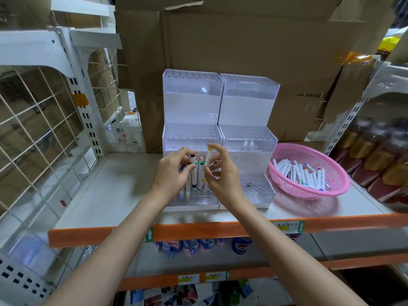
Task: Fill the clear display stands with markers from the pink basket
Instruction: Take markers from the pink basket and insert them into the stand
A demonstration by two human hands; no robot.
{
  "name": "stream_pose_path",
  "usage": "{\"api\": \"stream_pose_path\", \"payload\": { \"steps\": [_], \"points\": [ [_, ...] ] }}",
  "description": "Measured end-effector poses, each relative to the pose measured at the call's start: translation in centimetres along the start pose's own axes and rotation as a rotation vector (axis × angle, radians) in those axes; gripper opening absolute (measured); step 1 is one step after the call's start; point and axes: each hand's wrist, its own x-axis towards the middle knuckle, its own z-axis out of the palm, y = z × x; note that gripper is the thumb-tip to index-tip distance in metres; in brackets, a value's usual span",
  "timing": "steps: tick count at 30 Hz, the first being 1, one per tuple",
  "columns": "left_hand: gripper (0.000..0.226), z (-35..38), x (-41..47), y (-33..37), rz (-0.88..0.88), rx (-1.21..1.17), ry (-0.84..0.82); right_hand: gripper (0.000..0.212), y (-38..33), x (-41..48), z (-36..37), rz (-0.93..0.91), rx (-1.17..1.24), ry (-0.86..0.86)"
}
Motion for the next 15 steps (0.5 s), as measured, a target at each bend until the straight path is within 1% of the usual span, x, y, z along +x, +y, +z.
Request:
{"api": "stream_pose_path", "payload": {
  "steps": [3,6,9,15],
  "points": [
    [0.024,-0.05,0.22,0.01,0.03,0.034,-0.014,0.057,-0.1,-0.02,0.37,0.023,0.008,-0.028],
    [0.024,0.09,0.58,0.12,0.1,0.081,-0.03,0.061,-0.03,-0.02,0.71,0.033,0.004,-0.032],
    [0.021,0.19,0.79,0.23,0.162,0.105,-0.035,0.06,0.09,-0.03,0.75,0.043,0.005,-0.03],
    [0.025,0.3,0.9,-0.13,0.157,0.098,-0.04,0.062,0.19,0.05,0.49,0.047,-0.015,-0.022]
  ]
}}
